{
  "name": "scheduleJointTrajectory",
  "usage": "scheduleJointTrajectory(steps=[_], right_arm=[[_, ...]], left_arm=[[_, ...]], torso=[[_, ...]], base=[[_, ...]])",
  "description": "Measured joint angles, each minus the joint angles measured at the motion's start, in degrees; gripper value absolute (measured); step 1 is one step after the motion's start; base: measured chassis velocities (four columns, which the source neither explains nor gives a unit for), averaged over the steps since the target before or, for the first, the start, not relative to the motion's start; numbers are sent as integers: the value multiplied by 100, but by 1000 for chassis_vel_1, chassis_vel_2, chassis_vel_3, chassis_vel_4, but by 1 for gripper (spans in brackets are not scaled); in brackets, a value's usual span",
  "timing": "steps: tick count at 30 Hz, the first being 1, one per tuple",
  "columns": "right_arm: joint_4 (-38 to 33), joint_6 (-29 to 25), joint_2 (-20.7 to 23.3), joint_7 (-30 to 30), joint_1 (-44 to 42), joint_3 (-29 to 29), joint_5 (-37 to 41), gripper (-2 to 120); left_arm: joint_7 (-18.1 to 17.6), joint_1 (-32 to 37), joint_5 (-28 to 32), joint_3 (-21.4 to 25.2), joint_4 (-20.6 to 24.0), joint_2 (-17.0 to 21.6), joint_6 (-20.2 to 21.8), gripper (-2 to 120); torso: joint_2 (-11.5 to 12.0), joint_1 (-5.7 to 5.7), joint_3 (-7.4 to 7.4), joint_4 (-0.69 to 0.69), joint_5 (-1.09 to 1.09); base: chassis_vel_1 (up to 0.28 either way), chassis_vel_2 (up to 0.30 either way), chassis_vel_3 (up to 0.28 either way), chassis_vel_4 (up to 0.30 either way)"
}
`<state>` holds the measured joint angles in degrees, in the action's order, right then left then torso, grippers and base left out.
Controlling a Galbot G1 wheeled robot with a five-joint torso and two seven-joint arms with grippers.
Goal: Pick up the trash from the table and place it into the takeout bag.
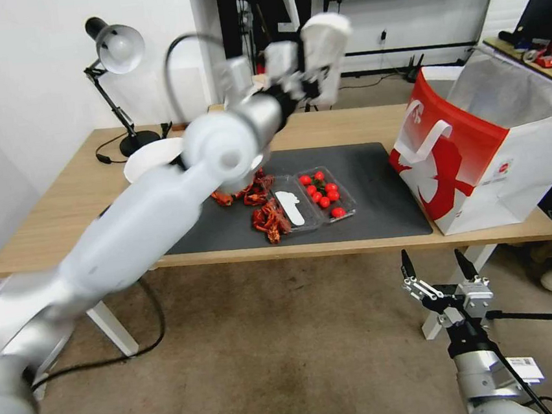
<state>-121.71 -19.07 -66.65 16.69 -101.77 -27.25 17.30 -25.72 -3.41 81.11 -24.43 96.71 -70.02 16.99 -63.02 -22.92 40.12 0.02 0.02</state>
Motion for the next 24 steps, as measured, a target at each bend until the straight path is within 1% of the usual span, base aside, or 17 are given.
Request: scheduleJointTrajectory(steps=[1, 2, 3, 5, 6, 7, 9, 11, 12, 13, 15, 16, 17, 20, 21, 23, 24], right_arm=[[1, 3, -19, 0, 10, 6, -19, 100], [7, 21, -43, 1, 29, 14, -41, 100], [7, 21, -43, 1, 29, 14, -41, 100], [29, 39, -65, 5, 43, 22, -55, 100], [29, 39, -65, 5, 43, 22, -55, 100], [35, 41, -68, 6, 43, 23, -56, 100], [49, 41, -69, 9, 30, 17, -57, 100], [50, 41, -69, 9, 23, 13, -57, 100], [53, 41, -69, 10, 9, 1, -57, 100], [53, 41, -69, 10, 9, 1, -57, 100], [53, 41, -69, 9, 2, -1, -58, 100], [53, 41, -69, 11, -1, -1, -64, 100], [53, 41, -69, 11, -1, -1, -64, 100], [37, 37, -63, 11, -35, -29, -66, 100], [37, 37, -63, 11, -35, -29, -66, 100], [36, 24, -61, 10, -50, -47, -64, 100], [36, 24, -61, 10, -50, -47, -64, 100]], left_arm=[[42, -111, -4, -86, -181, -247, -27, 5], [99, -246, -80, -226, -463, -658, -58, 5], [99, -246, -80, -226, -463, -658, -58, 5], [104, -341, -219, -367, -742, -1183, -60, 3], [104, -341, -219, -367, -742, -1183, -60, 3], [105, -367, -242, -401, -818, -1328, -61, 3], [123, -477, -315, -537, -1091, -1763, -103, 3], [132, -506, -339, -568, -1146, -1842, -110, 3], [205, -586, -408, -638, -1304, -2043, -142, 3], [205, -586, -408, -638, -1304, -2043, -142, 3], [286, -679, -456, -721, -1458, -2221, -207, 3], [438, -773, -518, -855, -1553, -2263, -317, 3], [438, -773, -518, -855, -1553, -2263, -317, 3], [719, -840, -570, -1118, -1636, -2256, -347, 3], [719, -840, -570, -1118, -1636, -2256, -347, 3], [1007, -884, -648, -1303, -1666, -2234, -357, 3], [1007, -884, -648, -1303, -1666, -2234, -357, 3]], torso=[[0, -1, 0, -1, 0], [0, 0, 0, -3, 1], [0, 0, 0, -3, 1], [0, 0, 0, -3, 1], [0, 0, 0, -3, 1], [0, 0, 0, -5, 1], [0, 0, 0, -2, 1], [0, 0, -1, -3, 1], [0, 0, -1, -3, 0], [0, 0, -1, -3, 0], [0, 0, -1, -4, 0], [0, 0, -2, -2, 0], [0, 0, -2, -2, 0], [0, 0, -1, -2, -1], [0, 0, -1, -2, -1], [-1, 0, -1, -1, -1], [-1, 0, -1, -1, -1]], base=[[0, 0, 0, 0], [0, 0, 0, 0], [0, 0, 0, 0], [0, 0, 0, 0], [0, 0, 0, 0], [0, 0, 0, 0], [0, 0, 0, 0], [0, 0, 0, 0], [0, 0, 0, 0], [0, 0, 0, 0], [0, 0, 0, 0], [0, 0, 0, 0], [0, 0, 0, 0], [0, 0, 0, 0], [0, 0, 0, 0], [0, 0, 0, 0], [0, 0, 0, 0]])
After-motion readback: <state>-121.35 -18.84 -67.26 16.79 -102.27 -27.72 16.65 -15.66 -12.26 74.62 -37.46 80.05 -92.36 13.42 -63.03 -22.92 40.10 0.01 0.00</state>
